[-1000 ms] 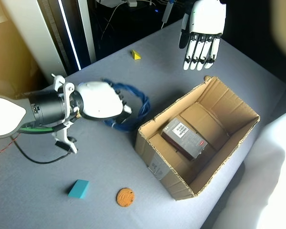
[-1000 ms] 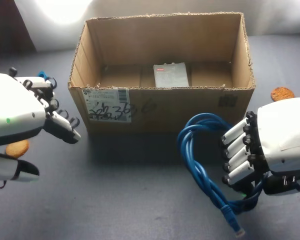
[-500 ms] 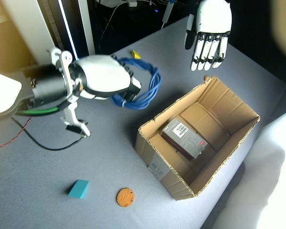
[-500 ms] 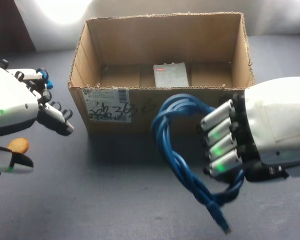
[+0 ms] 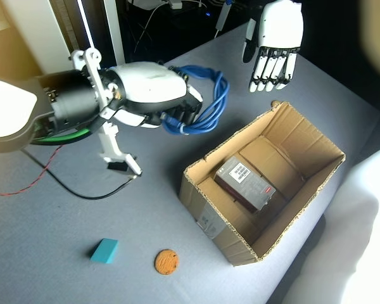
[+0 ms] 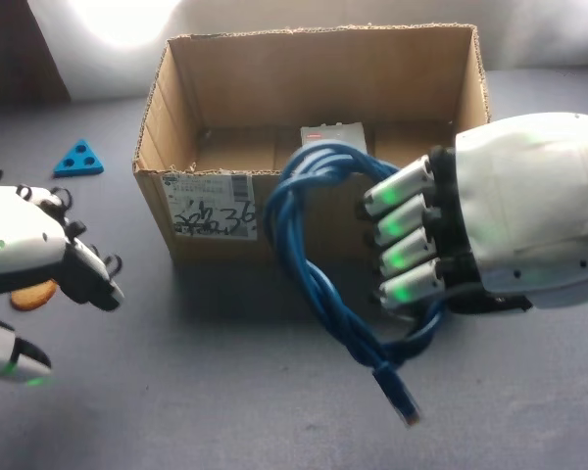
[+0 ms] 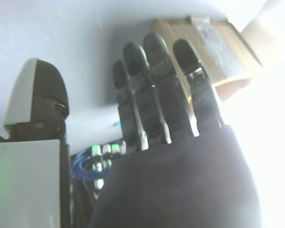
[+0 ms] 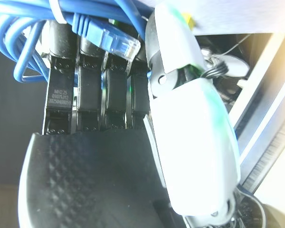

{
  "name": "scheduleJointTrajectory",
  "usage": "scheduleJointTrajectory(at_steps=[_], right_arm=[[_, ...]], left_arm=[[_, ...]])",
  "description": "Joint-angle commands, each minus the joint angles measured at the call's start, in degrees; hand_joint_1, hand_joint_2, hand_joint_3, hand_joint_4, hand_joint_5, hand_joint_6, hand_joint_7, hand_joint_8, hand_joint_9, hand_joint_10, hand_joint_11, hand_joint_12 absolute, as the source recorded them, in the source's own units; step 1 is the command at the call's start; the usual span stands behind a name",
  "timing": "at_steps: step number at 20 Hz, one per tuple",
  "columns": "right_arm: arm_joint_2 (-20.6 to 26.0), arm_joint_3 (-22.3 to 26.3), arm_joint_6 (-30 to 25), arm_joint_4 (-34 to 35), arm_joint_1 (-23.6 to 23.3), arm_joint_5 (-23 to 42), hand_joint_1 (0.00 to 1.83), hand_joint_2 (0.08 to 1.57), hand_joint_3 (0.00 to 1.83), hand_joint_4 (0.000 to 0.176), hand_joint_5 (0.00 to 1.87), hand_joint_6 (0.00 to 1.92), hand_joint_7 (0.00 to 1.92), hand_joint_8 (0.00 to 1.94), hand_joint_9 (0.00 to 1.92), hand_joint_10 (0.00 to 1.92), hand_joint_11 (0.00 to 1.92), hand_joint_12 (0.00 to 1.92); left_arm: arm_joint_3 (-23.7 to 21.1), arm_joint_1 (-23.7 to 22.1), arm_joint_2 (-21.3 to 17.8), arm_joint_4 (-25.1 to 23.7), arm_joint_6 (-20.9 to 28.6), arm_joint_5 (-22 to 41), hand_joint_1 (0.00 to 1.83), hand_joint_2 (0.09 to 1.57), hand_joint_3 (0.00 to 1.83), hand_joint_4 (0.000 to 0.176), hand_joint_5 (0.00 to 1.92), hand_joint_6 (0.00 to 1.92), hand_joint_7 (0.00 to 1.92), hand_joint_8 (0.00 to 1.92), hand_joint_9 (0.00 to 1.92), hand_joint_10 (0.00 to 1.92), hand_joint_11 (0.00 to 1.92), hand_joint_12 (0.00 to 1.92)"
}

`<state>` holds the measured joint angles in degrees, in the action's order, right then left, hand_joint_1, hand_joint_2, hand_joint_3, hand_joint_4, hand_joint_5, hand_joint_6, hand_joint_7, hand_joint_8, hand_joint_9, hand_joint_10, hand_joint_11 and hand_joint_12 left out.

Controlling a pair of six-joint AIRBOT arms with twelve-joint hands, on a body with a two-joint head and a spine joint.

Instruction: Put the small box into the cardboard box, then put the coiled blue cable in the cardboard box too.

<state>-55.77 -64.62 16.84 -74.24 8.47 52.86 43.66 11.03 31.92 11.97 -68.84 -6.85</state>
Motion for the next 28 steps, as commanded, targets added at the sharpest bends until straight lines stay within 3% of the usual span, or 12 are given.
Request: scheduleJointTrajectory(at_steps=[1,4,5,6,10,12,16,17,23,26,28], right_arm=[[0.32,0.12,1.08,4.42,-0.96,3.08,1.36,1.17,0.00,0.000,0.79,1.15,0.89,1.12,0.82,1.39,0.63,1.46],[0.14,0.10,3.65,5.67,-2.29,1.77,1.36,1.18,0.00,0.000,0.77,1.17,0.87,1.15,0.81,1.42,0.62,1.48],[0.11,0.10,4.21,5.91,-2.59,1.32,1.35,1.18,0.00,0.000,0.78,1.14,0.86,1.17,0.79,1.45,0.60,1.52],[-0.02,0.02,5.64,6.49,-2.99,0.01,1.35,1.19,0.00,0.000,0.78,1.14,0.86,1.18,0.79,1.46,0.58,1.53],[-1.41,-2.99,6.59,8.53,-2.94,-1.62,1.36,1.17,0.00,0.000,0.79,1.14,0.88,1.16,0.81,1.40,0.61,1.49],[-2.61,-5.74,6.58,10.46,-3.22,-1.70,1.36,1.17,0.00,0.000,0.81,1.11,0.89,1.15,0.82,1.39,0.62,1.50],[-4.80,-10.16,6.65,14.00,-4.09,-2.32,1.36,1.17,0.00,0.000,0.79,1.15,0.88,1.15,0.81,1.39,0.60,1.50],[-5.39,-11.15,6.66,14.92,-4.28,-2.68,1.36,1.17,0.00,0.000,0.79,1.15,0.87,1.16,0.82,1.39,0.61,1.48],[-9.23,-17.65,6.28,20.53,-4.81,-5.21,1.36,1.18,0.00,0.000,0.78,1.15,0.87,1.17,0.82,1.41,0.62,1.50],[-11.80,-21.31,5.14,20.53,-3.65,-6.61,1.36,1.18,0.00,0.000,0.78,1.15,0.86,1.18,0.82,1.40,0.62,1.47],[-12.87,-22.62,5.01,20.57,-2.73,-7.29,1.36,1.17,0.00,0.000,0.80,1.12,0.87,1.17,0.83,1.39,0.64,1.46]], left_arm=[[0.14,-0.12,-0.74,-7.06,7.50,10.16,0.95,1.15,0.00,0.000,0.59,0.00,0.66,0.01,0.59,0.00,0.02,1.09],[0.66,0.27,-0.71,-24.43,25.09,15.23,0.96,1.13,0.00,0.000,0.60,0.00,0.68,0.01,0.61,0.01,0.05,1.06],[0.75,0.31,-0.72,-27.72,28.16,16.12,0.94,1.14,0.00,0.000,0.59,0.00,0.68,0.01,0.61,0.01,0.06,1.05],[1.11,0.38,-0.72,-38.09,37.25,18.13,0.96,1.13,0.00,0.000,0.60,0.01,0.69,0.01,0.62,0.01,0.07,1.05],[2.72,0.54,-0.62,-62.44,60.40,24.32,0.95,1.13,0.01,0.000,0.57,0.00,0.67,0.00,0.61,0.01,0.06,1.03],[3.03,0.53,-0.55,-70.99,67.92,25.23,0.98,1.13,0.00,0.000,0.59,0.01,0.68,0.01,0.62,0.01,0.07,1.04],[3.97,0.58,-0.53,-82.67,78.32,29.21,0.96,1.13,0.00,0.000,0.60,0.01,0.68,0.00,0.61,0.00,0.06,1.04],[4.11,0.58,-0.53,-84.77,80.25,29.87,0.95,1.13,0.00,0.000,0.58,0.00,0.67,0.00,0.61,0.00,0.06,1.03],[4.27,0.97,-0.59,-87.75,80.50,34.42,0.95,1.14,0.00,0.000,0.60,0.01,0.68,0.00,0.61,0.01,0.06,1.02],[4.37,1.94,-1.05,-87.77,79.87,36.08,0.95,1.14,0.00,0.000,0.59,0.00,0.67,0.00,0.60,0.00,0.05,1.01],[4.70,3.38,-1.05,-84.97,77.09,38.14,0.95,1.14,0.00,0.000,0.59,0.00,0.68,0.01,0.62,0.01,0.07,1.02]])
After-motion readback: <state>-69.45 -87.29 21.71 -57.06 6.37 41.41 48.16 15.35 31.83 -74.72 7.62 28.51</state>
